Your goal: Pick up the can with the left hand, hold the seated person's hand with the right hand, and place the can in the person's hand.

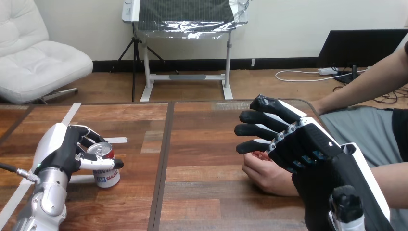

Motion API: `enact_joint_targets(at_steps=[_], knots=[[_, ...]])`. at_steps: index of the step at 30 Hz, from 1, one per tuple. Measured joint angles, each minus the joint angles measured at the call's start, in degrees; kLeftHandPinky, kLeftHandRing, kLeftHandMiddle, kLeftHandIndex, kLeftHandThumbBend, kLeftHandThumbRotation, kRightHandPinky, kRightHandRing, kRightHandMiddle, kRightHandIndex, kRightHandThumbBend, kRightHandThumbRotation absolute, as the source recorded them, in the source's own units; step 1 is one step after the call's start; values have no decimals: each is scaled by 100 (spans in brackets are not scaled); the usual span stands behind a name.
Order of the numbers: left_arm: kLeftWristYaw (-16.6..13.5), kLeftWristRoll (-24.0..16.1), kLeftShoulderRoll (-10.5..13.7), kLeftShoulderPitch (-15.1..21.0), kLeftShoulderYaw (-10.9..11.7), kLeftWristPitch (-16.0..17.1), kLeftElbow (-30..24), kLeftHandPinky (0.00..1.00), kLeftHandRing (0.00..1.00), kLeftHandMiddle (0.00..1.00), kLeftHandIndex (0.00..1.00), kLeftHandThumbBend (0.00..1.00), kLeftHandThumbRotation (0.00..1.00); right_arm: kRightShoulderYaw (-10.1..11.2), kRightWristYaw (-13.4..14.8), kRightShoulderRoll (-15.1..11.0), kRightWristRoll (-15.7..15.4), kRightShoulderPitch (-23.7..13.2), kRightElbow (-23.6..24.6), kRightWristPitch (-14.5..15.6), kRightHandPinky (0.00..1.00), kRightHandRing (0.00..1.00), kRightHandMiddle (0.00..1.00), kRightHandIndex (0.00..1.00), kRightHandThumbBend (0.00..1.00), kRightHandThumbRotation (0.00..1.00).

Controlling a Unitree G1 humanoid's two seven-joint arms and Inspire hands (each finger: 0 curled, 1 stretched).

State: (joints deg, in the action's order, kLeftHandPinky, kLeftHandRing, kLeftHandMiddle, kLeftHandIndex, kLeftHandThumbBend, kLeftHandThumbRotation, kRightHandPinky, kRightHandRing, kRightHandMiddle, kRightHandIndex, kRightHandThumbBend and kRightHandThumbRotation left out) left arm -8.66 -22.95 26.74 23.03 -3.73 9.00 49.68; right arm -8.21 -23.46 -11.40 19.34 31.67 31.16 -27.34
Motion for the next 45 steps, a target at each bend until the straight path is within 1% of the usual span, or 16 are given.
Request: enact_joint_targets(at_steps=[10, 22, 28, 32, 33, 37, 40, 41, 45], knots=[[11, 7, 0, 0, 3, 4, 1, 32, 37, 41, 46, 81, 0, 0, 0, 0, 1, 0, 0, 0, 68, 77, 80, 83, 86, 83], [43, 19, 7, 0, 8, 14, 0, 28, 34, 39, 45, 82, 0, 0, -7, -15, 21, 2, 0, 0, 70, 79, 81, 83, 85, 83], [95, 39, 13, 0, 18, 24, -4, 29, 34, 38, 45, 82, 0, 1, -8, -16, 22, 2, 0, 1, 70, 79, 81, 83, 85, 83], [145, 65, 17, 0, 23, 26, -22, 30, 34, 39, 45, 82, 0, 4, -5, -16, 17, 1, 0, 2, 73, 81, 82, 84, 81, 81], [159, 76, 17, -1, 23, 26, -32, 30, 34, 39, 45, 82, 0, 5, -1, -15, 11, 1, 0, 2, 75, 82, 83, 84, 80, 80], [226, 95, 16, -4, 23, 26, -74, 29, 33, 38, 45, 83, 0, 13, 15, -15, -17, -5, -6, 7, 80, 84, 84, 86, 80, 78], [252, 98, 14, -11, 22, 27, -109, 29, 33, 38, 45, 83, 0, 33, 36, -15, -83, -24, -19, 22, 84, 86, 85, 87, 82, 77], [258, 99, 13, -14, 22, 27, -125, 30, 33, 38, 45, 82, 0, 44, 50, -15, -124, -34, -25, 28, 86, 87, 86, 88, 85, 78], [294, 105, 14, -60, 22, 30, -274, 31, 35, 39, 44, 82, 0, 137, 138, -15, -412, -90, -72, 36, 87, 87, 86, 89, 88, 80]])
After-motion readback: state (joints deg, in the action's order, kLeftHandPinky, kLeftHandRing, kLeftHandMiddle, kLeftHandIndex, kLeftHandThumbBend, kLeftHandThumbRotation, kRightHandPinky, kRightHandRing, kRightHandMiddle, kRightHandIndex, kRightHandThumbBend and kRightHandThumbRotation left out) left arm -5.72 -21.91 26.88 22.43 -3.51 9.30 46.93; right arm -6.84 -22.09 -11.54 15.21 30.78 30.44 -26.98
